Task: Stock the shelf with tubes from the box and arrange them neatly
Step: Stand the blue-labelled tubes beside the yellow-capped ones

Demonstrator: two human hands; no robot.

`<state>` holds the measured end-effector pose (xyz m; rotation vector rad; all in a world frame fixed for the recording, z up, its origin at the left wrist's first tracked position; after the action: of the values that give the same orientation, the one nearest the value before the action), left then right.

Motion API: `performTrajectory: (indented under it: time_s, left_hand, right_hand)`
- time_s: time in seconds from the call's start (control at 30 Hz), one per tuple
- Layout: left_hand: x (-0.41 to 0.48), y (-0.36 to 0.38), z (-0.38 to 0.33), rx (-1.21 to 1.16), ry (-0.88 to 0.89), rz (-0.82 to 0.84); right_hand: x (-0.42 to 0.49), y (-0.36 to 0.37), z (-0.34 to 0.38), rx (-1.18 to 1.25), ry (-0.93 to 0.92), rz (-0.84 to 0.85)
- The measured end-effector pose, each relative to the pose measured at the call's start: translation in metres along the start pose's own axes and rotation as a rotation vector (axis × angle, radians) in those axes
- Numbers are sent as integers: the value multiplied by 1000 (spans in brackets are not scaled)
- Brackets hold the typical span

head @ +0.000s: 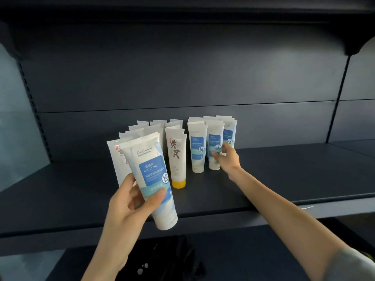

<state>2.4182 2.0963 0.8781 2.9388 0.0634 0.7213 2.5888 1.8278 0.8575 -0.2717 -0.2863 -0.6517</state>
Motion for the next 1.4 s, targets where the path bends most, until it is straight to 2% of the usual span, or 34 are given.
performTrajectory:
  time_s: [0.2, 0.33, 0.43, 0.57, 0.7, 0.8, 0.87, 1.17, 1.4]
  left_hand:
    - [2, -2, -2, 5, 10, -12]
    - [8, 11, -6, 4, 26, -3]
    - [15, 30, -9, -2, 19, 3]
    - [27, 59, -10, -52, -9, 29]
    - [36, 85, -5, -59, -10, 50]
    - [36, 101, -2, -66, 8, 90]
    - [35, 111, 1, -68, 16, 115]
    - [32, 135, 11, -55, 30, 202]
    - [34, 137, 16, 90, 105, 219]
  right_hand:
    - [3, -15, 0, -86, 63, 35]
    - [-4, -43, 6, -137, 7, -52]
    - [-22, -65, 20, -72, -62, -25]
    - [-62, -91, 39, 71, -171, 66]
    - [-109, -101, 50, 208, -246, 227]
    - [-124, -101, 50, 258, -275, 393]
    - [-127, -102, 47, 246, -304, 435]
    - [-129, -113, 38, 290, -326, 295]
    - [-121, -114, 36, 274, -310, 330]
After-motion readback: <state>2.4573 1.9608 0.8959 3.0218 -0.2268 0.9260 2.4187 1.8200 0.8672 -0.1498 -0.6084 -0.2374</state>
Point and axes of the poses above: each hand's wrist, its own x-axis towards the middle knuckle, its own y-axis out of the palm, z = x × y, the point moved 1 cm from there along x, towards the middle knuckle, and after that the axes turned 10 degrees about -z, right-handed, at the moved point
